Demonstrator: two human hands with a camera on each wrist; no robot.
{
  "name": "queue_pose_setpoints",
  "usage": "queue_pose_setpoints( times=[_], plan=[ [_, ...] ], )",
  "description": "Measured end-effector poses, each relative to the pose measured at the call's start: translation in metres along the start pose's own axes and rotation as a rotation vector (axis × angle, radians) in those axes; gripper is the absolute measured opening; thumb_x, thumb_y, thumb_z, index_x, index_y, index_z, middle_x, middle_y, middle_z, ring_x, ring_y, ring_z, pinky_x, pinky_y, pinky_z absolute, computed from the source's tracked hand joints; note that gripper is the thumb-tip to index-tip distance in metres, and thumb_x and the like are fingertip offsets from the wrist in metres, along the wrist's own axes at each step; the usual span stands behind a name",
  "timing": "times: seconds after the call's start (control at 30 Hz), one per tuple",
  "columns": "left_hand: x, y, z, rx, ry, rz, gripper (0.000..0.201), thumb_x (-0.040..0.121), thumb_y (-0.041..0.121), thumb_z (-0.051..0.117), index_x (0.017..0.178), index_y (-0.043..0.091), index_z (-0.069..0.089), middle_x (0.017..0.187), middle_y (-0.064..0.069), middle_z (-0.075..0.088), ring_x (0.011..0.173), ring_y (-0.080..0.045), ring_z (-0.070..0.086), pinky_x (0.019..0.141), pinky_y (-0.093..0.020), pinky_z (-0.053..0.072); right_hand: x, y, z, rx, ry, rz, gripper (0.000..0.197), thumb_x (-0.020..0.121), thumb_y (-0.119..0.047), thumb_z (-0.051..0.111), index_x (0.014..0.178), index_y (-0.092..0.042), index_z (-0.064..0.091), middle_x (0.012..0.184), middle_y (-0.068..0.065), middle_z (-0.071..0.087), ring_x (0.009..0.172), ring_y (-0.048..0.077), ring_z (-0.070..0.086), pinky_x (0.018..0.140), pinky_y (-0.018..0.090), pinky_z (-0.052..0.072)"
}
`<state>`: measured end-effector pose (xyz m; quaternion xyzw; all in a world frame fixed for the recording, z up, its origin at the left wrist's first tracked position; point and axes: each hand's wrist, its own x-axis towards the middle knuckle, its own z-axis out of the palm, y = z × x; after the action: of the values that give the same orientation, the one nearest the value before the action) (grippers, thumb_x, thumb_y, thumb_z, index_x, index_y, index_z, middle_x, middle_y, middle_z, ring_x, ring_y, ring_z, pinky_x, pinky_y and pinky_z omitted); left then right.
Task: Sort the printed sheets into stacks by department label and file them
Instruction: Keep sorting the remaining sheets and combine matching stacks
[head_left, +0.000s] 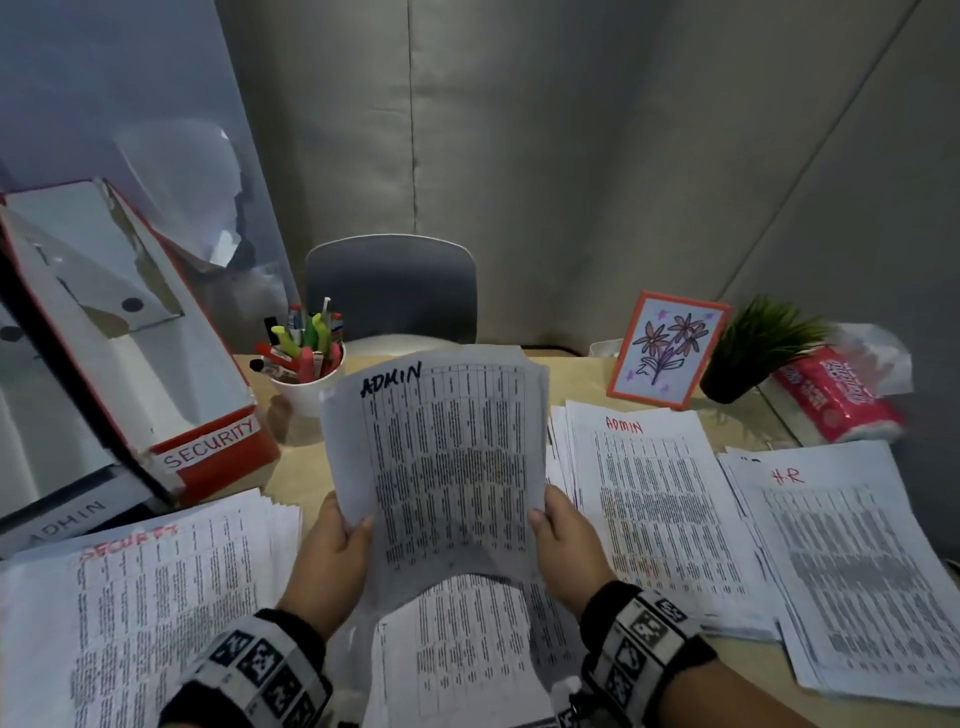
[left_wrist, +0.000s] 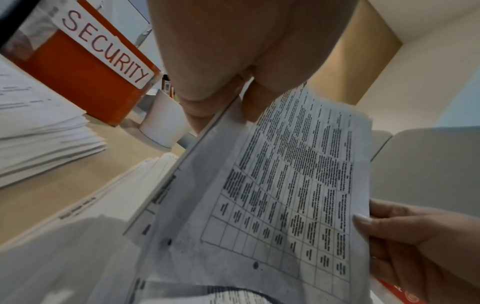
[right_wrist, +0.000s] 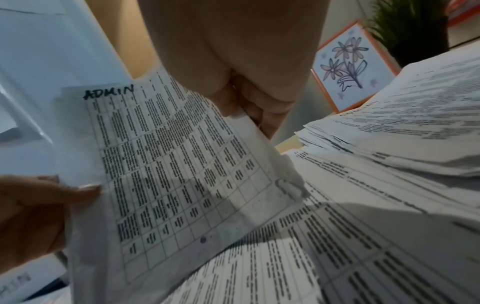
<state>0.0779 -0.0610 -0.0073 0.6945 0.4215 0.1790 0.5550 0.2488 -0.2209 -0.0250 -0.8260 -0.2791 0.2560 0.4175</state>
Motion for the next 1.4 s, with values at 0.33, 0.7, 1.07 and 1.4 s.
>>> queue_pose_setpoints(
  times=[0.33, 0.7, 1.07, 1.4],
  plan=[
    [0.015, 0.032, 0.036, 0.055, -0.178, 0.046, 0.022, 0.096, 0.013, 0.052, 0.102, 0.033, 0.060, 0.101, 0.012, 0.067, 0.093, -0.017, 0.065, 0.085, -0.041, 0.054, 0.007, 0.024, -0.059, 0.129, 0.228, 0.164, 0.014, 0.098, -0.012, 0.041, 0.099, -0.016, 0.055, 0.083, 0.004, 0.058, 0.074, 0.019, 0.052, 0.064, 0.028, 0.040],
    [0.055, 0.053, 0.171, 0.210, -0.485, -0.065, 0.024, 0.087, 0.018, 0.068, 0.071, -0.001, 0.071, 0.067, -0.011, 0.070, 0.063, -0.022, 0.068, 0.070, -0.037, 0.060, 0.008, 0.094, -0.161, -0.106, 0.337, 0.509, 0.036, 0.099, -0.007, 0.036, 0.133, -0.011, 0.045, 0.130, 0.009, 0.053, 0.106, 0.022, 0.052, 0.089, 0.029, 0.042],
    [0.091, 0.048, 0.239, 0.525, -0.523, -0.088, 0.045, 0.090, 0.036, 0.062, 0.053, 0.012, 0.057, 0.054, -0.002, 0.055, 0.050, -0.013, 0.051, 0.053, -0.022, 0.042, 0.042, 0.133, -0.187, -0.258, 0.248, 0.600, 0.046, 0.094, -0.008, 0.040, 0.139, -0.009, 0.042, 0.131, 0.013, 0.055, 0.109, 0.029, 0.057, 0.089, 0.033, 0.047],
    [0.071, 0.050, 0.107, 0.231, -0.450, -0.118, 0.025, 0.089, 0.021, 0.066, 0.113, 0.016, 0.064, 0.093, -0.001, 0.070, 0.082, -0.012, 0.069, 0.064, -0.020, 0.054, 0.020, 0.104, -0.165, -0.315, 0.285, 0.418, 0.052, 0.089, -0.008, 0.047, 0.141, -0.009, 0.040, 0.135, 0.013, 0.039, 0.116, 0.026, 0.047, 0.101, 0.040, 0.040]
  ],
)
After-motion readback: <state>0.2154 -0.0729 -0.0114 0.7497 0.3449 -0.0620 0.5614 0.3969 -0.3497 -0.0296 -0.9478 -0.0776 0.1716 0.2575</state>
